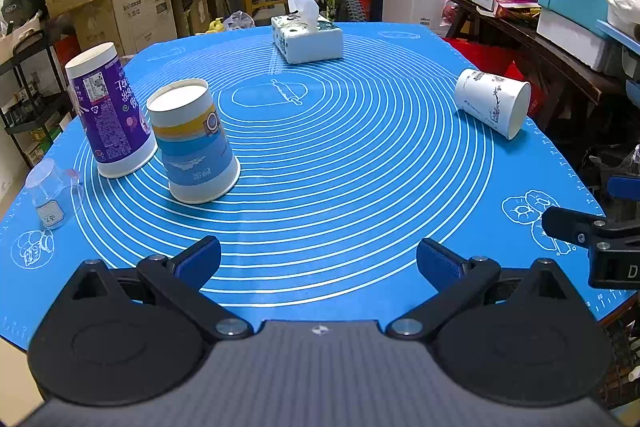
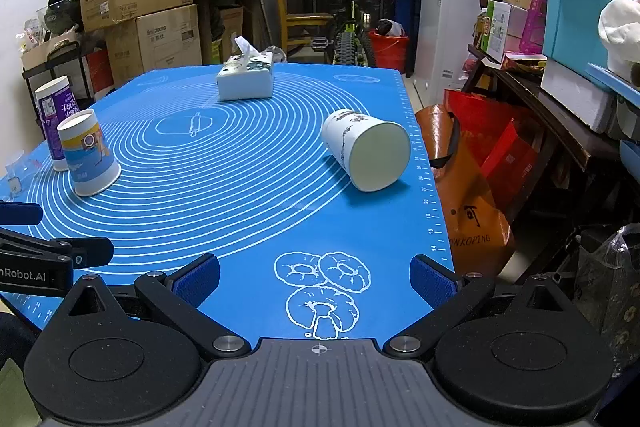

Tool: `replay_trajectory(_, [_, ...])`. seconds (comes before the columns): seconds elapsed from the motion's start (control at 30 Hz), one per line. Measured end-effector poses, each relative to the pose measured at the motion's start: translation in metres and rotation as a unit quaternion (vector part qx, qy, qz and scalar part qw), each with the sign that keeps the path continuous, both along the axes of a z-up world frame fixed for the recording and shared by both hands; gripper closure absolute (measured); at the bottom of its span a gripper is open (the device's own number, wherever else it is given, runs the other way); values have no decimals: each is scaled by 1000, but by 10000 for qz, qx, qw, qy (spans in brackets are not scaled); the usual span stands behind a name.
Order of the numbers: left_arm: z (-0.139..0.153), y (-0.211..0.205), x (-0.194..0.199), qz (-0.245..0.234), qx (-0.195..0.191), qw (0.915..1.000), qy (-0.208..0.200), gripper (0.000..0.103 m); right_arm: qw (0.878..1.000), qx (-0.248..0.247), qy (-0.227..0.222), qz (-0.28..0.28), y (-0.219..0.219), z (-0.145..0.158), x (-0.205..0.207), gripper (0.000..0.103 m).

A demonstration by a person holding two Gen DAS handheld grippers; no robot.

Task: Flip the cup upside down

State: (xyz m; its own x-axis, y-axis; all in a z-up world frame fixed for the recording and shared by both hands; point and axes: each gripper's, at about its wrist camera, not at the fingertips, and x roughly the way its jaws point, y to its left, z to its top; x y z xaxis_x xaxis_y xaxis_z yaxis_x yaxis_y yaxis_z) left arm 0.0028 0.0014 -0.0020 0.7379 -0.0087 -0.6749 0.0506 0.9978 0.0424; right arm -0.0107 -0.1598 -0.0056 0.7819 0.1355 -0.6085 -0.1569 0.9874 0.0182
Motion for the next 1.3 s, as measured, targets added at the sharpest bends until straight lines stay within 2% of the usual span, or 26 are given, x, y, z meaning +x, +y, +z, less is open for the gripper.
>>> replay_trajectory(1.0, [0,2,1,28,-37,10000,3,0,10000,5,5,-9,0,0,0,2])
replay_trajectory(1.3, [3,-9,9,15,9,10000,-46,0,10000,55,-13,-52,-7,-1,4,2])
